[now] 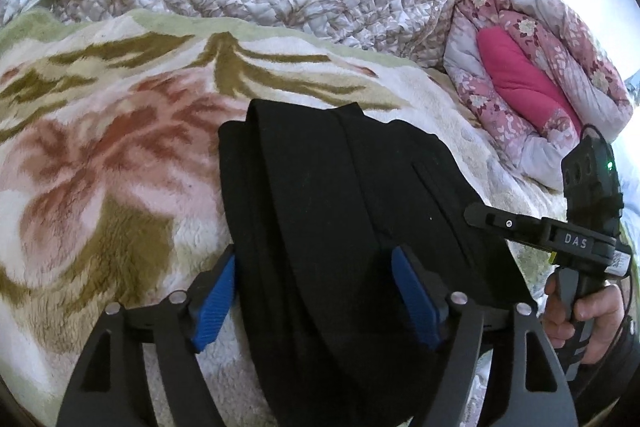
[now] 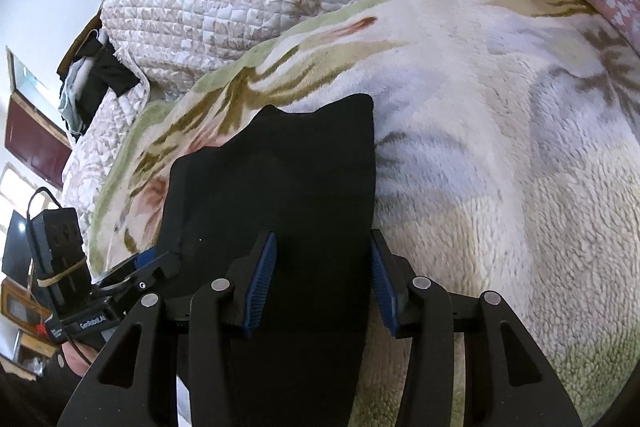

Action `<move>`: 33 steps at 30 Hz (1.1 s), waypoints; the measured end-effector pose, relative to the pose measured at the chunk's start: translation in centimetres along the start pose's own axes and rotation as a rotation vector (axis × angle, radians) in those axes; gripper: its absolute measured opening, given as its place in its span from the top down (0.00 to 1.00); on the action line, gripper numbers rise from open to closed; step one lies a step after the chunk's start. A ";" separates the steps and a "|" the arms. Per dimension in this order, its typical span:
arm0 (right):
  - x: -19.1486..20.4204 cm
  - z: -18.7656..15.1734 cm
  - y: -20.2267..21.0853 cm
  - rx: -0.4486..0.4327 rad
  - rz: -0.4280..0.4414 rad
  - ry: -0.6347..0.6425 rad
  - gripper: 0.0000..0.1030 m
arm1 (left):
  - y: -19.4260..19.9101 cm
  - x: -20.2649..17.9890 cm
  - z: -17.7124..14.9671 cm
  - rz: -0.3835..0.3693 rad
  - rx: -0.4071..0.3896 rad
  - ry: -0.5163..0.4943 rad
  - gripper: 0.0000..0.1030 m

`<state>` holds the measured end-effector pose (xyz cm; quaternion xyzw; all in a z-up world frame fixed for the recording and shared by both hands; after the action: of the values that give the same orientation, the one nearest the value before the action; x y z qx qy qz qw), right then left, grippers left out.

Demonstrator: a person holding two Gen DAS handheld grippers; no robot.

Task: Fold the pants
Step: 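Grasp the black pants' end with the left gripper and lift it, then fold the held end over with the left gripper and release it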

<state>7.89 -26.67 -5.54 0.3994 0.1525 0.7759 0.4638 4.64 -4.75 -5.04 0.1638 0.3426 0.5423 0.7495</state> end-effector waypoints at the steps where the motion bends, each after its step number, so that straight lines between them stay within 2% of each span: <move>1: 0.1 -0.1 0.1 0.003 0.007 0.004 0.54 | 0.1 0.0 0.0 0.001 -0.001 0.003 0.27; 5: 1.0 -0.7 0.5 0.014 0.062 -0.001 0.59 | 0.9 -0.2 0.0 -0.015 -0.001 0.018 0.47; 8: 0.7 -0.7 -0.2 0.018 0.037 0.009 0.61 | 1.0 -0.4 0.0 -0.019 -0.010 0.012 0.52; 13: 1.0 -0.2 -0.3 -0.004 0.022 0.009 0.77 | 0.7 -0.7 0.6 -0.023 -0.013 0.012 0.61; 17: 2.1 0.2 0.9 -0.045 0.027 0.043 0.80 | 1.5 -1.2 1.1 -0.004 -0.034 -0.012 0.71; 24: 5.1 2.3 2.5 -0.108 0.079 0.087 0.85 | 2.9 -2.2 3.0 -0.018 -0.066 -0.056 0.74; 29: 7.3 5.6 1.3 -0.133 0.088 0.142 0.85 | 3.3 -1.5 6.8 0.008 -0.124 -0.096 0.74; 33: 8.4 8.6 -1.1 -0.142 0.089 0.173 0.85 | 2.0 0.4 10.2 0.034 -0.145 -0.123 0.74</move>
<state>12.98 -20.23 3.28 0.3035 0.1187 0.8361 0.4412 10.32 -2.41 3.33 0.1480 0.2531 0.5671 0.7697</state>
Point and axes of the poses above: each gripper's, at about its wrist camera, not at the fingertips, and y roughly against the way its jaws point, x to its left, z to its top, the point moved 6 cm from there along -y, roughly the way its jaws point, and after that the axes turned 9 degrees about -x, right-handed, at the moved point
